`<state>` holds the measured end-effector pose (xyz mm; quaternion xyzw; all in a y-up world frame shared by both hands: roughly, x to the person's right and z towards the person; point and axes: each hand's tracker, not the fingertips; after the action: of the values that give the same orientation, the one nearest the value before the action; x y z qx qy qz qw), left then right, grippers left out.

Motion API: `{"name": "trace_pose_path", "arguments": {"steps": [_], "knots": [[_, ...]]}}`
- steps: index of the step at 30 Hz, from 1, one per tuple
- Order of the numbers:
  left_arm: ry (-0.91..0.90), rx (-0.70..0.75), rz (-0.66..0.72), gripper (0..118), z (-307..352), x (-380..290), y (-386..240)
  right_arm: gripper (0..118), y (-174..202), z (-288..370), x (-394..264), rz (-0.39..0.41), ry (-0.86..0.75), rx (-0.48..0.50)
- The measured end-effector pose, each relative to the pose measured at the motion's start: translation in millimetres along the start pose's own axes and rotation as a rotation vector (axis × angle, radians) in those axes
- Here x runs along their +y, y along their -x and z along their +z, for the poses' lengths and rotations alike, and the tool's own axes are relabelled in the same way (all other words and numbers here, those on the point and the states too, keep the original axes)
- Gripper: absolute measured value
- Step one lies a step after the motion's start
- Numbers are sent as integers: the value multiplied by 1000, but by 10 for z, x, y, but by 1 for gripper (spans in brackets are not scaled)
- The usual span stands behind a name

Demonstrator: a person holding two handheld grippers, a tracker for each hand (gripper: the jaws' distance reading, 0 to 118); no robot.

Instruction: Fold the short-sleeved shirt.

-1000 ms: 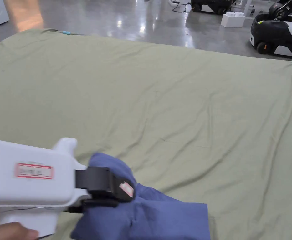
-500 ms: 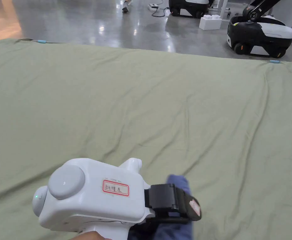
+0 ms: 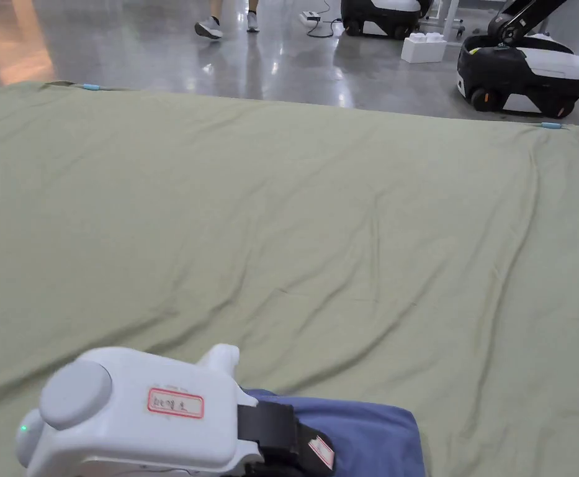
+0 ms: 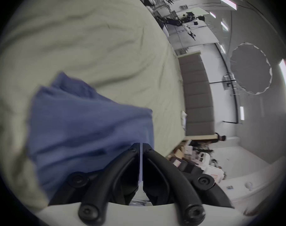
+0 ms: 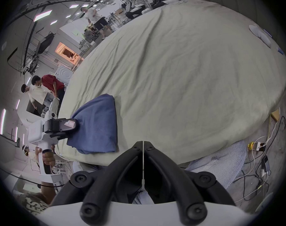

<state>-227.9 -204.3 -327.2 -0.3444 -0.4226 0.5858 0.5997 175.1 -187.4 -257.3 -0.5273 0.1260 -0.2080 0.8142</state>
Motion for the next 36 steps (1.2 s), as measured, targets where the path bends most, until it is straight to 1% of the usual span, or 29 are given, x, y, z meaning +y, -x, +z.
{"name": "trace_pose_path", "arguments": {"steps": [1, 2, 3, 4, 5, 7, 9, 11, 12, 13, 14, 16, 17, 18, 20, 22, 23, 24, 25, 26, 27, 28, 29, 30, 31, 33, 36], "knots": [[26, -44, 6, 4, -71, -25, 88, 3, -5, -13, -2, -4, 5, -2], [50, -51, 17, 4, -168, -61, 170, 3, -4, -22, -8, -8, 10, -5], [62, -37, 6, 4, -264, -100, 248, 3, 0, -25, -14, -9, 14, -7], [96, -29, -43, 4, -380, -130, 331, 3, 11, -29, -24, -5, 19, -6], [116, 16, -90, 4, -493, -148, 431, 3, 18, -33, -31, -3, 23, -4], [120, 109, -134, 1, -653, -143, 586, 3, 31, -43, -34, -3, 28, 1], [99, 39, -120, 1, -650, -117, 519, 3, 74, -76, -26, -2, 27, 5], [86, 26, -143, 1, -615, -143, 409, 3, 149, -136, 11, 14, 30, 10], [75, -6, -153, 1, -554, -176, 307, 3, 214, -171, 38, 29, 26, 14], [70, -56, -161, 1, -447, -208, 174, 3, 294, -212, 75, 60, 20, 35], [55, -150, -174, 1, -298, -244, 2, 3, 392, -262, 119, 94, 17, 63], [-21, -237, -190, 1, 58, -301, -325, 3, 624, -393, 208, 166, 8, 125], [29, 355, -231, 1, 409, -306, -180, 3, 745, -493, 253, 198, 6, 175], [-19, 358, -242, 1, 591, -296, -259, 3, 852, -598, 292, 216, 8, 216], [-136, 389, -237, 1, 996, -258, -343, 3, 1056, -874, 368, 218, 43, 303], [-232, 468, -257, 1, 1313, -252, -352, 3, 1207, -1135, 395, 203, 112, 348], [-262, 518, -264, 1, 1415, -255, -354, 3, 1251, -1243, 390, 201, 141, 356], [-291, 559, -259, 3, 1500, -265, -346, 3, 1287, -1355, 385, 202, 167, 340], [-317, 589, -257, 13, 1565, -276, -327, 3, 1306, -1442, 363, 211, 187, 295], [-318, 583, -248, 36, 1614, -288, -304, 3, 1306, -1521, 340, 219, 201, 256], [-312, 576, -245, 60, 1608, -288, -279, 3, 1284, -1559, 339, 208, 198, 274], [-305, 574, -237, 88, 1619, -283, -238, 3, 1233, -1581, 362, 177, 207, 309], [-311, 446, -224, 93, 1551, -249, -223, 3, 1191, -1594, 394, 138, 221, 318], [-280, 438, -216, 96, 1526, -223, -155, 3, 1159, -1622, 410, 112, 236, 325], [-247, 415, -212, 97, 1490, -192, -95, 3, 1135, -1653, 411, 116, 237, 331], [-199, 416, -193, 96, 1391, -108, 63, 3, 1113, -1645, 395, 129, 232, 332], [-131, 517, -135, 96, 1187, 25, 348, 3, 1165, -1607, 376, 150, 222, 319]]}}
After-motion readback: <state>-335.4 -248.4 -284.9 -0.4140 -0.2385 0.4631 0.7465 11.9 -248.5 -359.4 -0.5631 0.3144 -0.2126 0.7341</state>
